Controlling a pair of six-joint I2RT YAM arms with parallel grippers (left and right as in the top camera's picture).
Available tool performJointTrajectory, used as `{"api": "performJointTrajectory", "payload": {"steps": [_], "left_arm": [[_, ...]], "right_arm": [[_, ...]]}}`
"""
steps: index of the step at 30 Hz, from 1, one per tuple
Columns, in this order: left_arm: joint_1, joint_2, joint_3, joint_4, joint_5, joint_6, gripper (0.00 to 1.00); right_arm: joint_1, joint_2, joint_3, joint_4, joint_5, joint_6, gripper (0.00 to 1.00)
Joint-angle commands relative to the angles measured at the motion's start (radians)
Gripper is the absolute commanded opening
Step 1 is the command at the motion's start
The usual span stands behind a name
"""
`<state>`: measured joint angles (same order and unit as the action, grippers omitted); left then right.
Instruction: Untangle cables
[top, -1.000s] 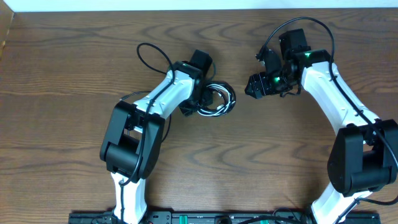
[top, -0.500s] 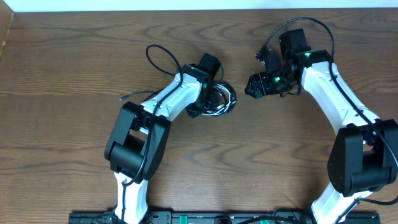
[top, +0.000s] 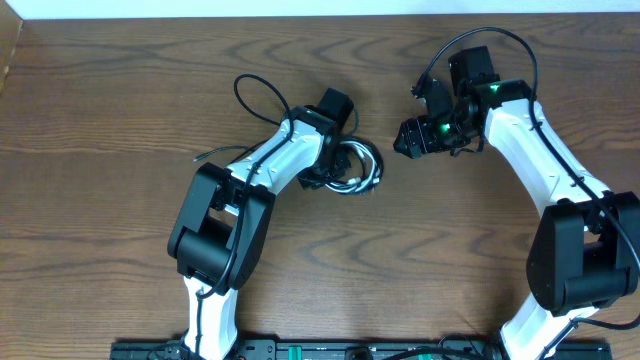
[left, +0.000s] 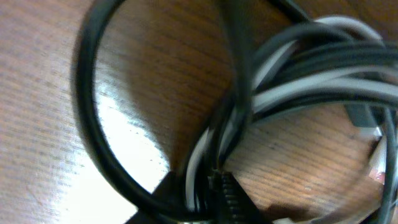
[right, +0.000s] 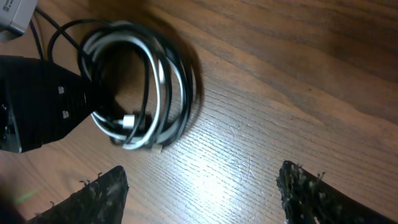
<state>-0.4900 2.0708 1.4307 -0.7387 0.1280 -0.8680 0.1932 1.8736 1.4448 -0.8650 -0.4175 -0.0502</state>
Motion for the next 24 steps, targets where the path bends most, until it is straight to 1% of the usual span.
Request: {"api": "performJointTrajectory", "payload": {"steps": [1, 7, 14, 18, 21, 24], "left_arm": [[0.0, 0.016, -0.013, -0.003, -0.009, 0.012, 0.09], [0.0, -0.005, -0.011, -0.011, -0.008, 0.103, 0.08], [0.0, -0.083, 0.038, -0.124, -0.004, 0.277, 0.07], [0.0, -0.176, 0.053, -0.181, 0.022, 0.367, 0.07], [0.0, -0.264, 0.053, -0.185, 0.053, 0.428, 0.07], [0.0, -0.354, 0.053, -0.175, 0.064, 0.48, 0.07]], "right_arm": [[0.005, -0.022, 0.014, 0.003, 0.001, 0.012, 0.75], [0.005, -0.022, 0.014, 0.003, 0.001, 0.012, 0.75], [0.005, -0.022, 0.014, 0.01, 0.0, 0.013, 0.76], [0.005, -0.022, 0.014, 0.012, 0.0, 0.013, 0.76], [0.005, -0.022, 0.014, 0.022, -0.01, 0.032, 0.75], [0.005, -0.022, 0.014, 0.039, -0.066, 0.031, 0.76]]}}
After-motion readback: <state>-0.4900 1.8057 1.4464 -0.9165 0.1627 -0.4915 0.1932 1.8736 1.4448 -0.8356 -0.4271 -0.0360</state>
